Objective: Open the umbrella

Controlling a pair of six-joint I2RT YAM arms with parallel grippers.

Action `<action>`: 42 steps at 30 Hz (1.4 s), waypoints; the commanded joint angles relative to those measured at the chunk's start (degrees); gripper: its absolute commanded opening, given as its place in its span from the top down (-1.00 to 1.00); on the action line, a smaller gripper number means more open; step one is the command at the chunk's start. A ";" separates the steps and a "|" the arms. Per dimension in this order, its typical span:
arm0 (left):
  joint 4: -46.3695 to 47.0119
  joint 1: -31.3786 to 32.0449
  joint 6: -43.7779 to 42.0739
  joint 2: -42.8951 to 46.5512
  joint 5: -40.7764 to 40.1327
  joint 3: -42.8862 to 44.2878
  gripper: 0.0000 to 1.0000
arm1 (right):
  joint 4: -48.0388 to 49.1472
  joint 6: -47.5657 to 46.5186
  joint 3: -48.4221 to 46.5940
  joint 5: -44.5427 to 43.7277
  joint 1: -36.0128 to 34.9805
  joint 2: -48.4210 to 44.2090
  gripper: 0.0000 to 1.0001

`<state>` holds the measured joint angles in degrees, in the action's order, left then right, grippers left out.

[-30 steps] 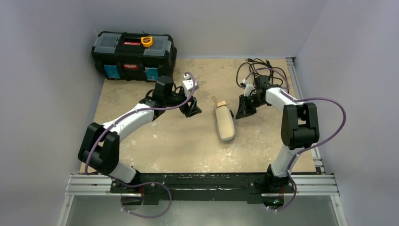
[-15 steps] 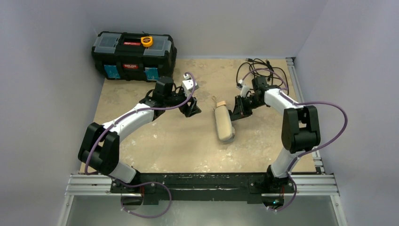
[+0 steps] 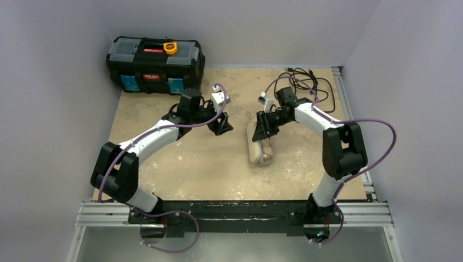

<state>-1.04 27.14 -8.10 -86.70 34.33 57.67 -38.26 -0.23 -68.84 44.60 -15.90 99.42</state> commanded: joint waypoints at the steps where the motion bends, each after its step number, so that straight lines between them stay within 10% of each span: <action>1: 1.57 -0.08 1.51 1.35 2.41 2.15 -0.31 | 4.36 3.07 -3.88 2.52 -1.76 1.41 0.35; 19: 5.78 -1.28 27.08 -3.85 -1.99 0.54 -0.44 | 10.33 4.88 -5.06 5.89 -7.30 8.63 -0.59; 21: 5.92 -2.23 31.17 -4.70 -3.07 0.28 -0.44 | 8.37 2.17 -4.77 4.55 -7.34 7.97 -0.93; 42: -0.80 -0.73 35.66 -13.50 -3.20 10.15 -0.44 | 5.97 -8.60 -3.83 9.96 -9.71 0.87 -0.98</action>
<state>-0.30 24.95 26.44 -98.50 29.98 65.23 -33.52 -7.33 -72.97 50.63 -24.53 100.49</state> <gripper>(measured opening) 0.716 0.987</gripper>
